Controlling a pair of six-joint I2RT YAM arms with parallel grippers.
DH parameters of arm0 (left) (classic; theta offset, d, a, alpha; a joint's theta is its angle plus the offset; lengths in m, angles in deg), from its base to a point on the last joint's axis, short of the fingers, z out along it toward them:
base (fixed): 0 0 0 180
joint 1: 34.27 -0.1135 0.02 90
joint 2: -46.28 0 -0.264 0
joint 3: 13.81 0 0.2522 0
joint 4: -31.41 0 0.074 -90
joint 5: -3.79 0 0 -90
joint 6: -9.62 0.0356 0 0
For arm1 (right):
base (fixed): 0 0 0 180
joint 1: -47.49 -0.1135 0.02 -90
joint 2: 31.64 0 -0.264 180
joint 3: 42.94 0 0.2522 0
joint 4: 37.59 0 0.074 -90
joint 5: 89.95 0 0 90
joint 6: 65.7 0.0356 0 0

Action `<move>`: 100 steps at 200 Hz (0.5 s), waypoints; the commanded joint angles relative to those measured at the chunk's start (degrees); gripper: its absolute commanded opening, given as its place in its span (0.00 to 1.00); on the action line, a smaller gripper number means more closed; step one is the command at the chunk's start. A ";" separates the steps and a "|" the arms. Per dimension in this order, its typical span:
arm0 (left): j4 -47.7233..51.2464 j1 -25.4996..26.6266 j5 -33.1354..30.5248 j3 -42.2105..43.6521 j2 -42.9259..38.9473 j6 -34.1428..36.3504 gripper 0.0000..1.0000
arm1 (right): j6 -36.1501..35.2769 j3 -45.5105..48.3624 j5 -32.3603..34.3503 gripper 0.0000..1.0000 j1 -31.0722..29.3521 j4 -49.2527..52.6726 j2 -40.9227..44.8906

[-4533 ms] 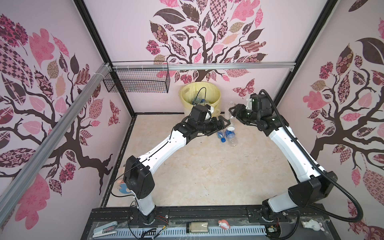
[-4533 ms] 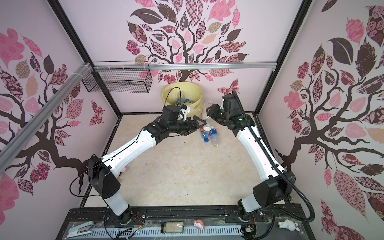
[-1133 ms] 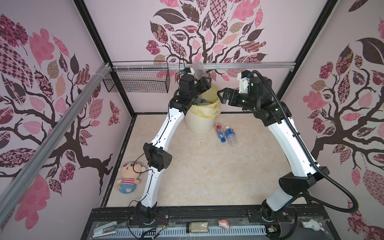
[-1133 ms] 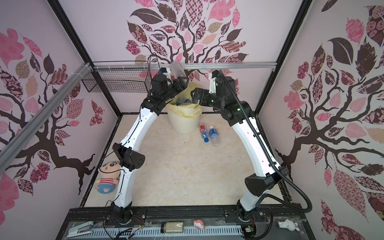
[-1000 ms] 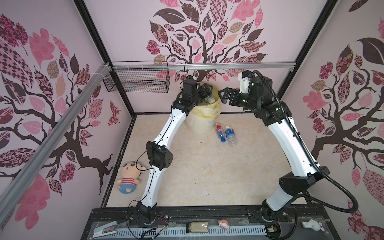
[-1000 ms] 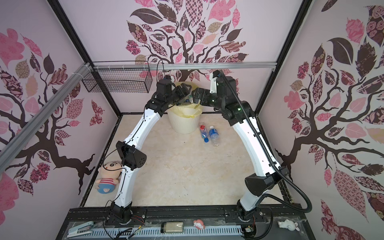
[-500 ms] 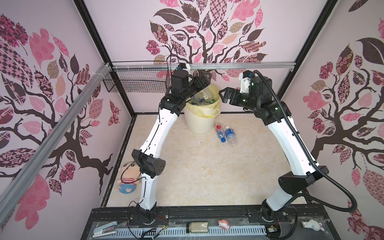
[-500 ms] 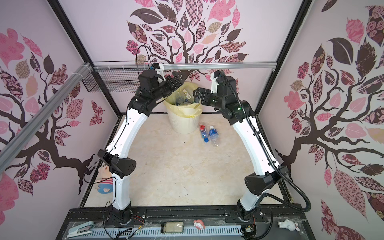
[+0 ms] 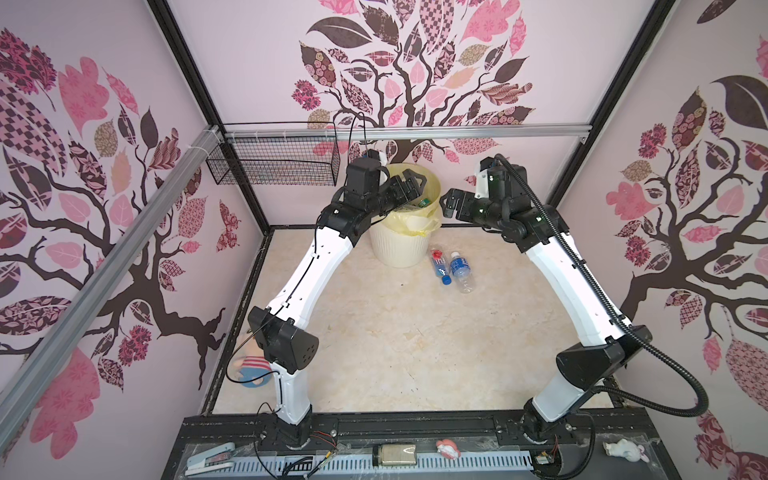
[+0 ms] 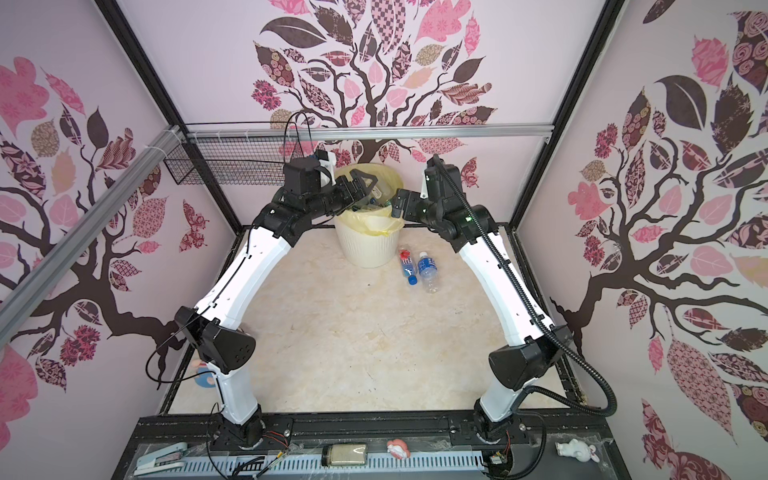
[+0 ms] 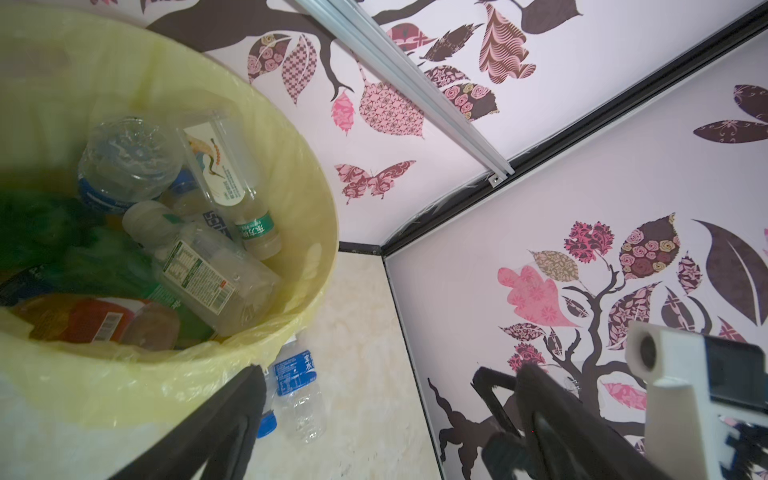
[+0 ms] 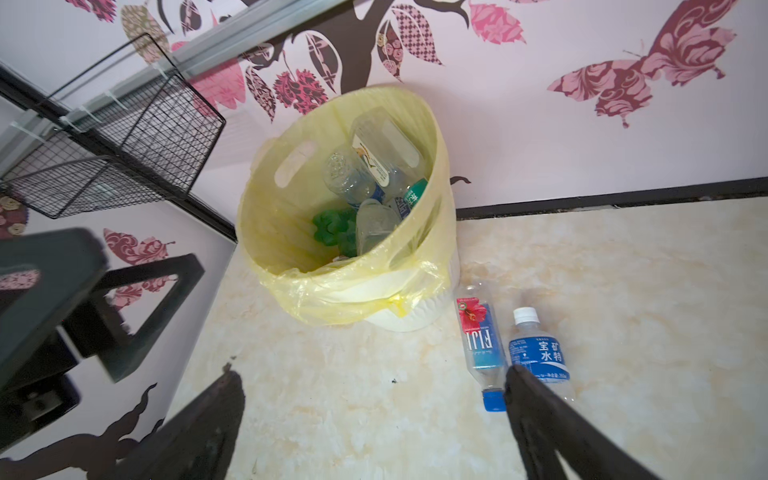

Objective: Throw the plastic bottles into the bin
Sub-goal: 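Lower both grippers toward the blue-label and Fiji bottles beside the bin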

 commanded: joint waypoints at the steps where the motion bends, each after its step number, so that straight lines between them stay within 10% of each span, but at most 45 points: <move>1: -0.10 1.09 1.22 4.10 -4.48 2.93 0.97 | 0.26 2.45 2.02 0.99 0.90 0.14 0.16; 100: 0.32 8.75 1.21 24.86 -14.29 13.24 0.97 | -3.32 23.82 5.10 1.00 5.83 -5.50 4.84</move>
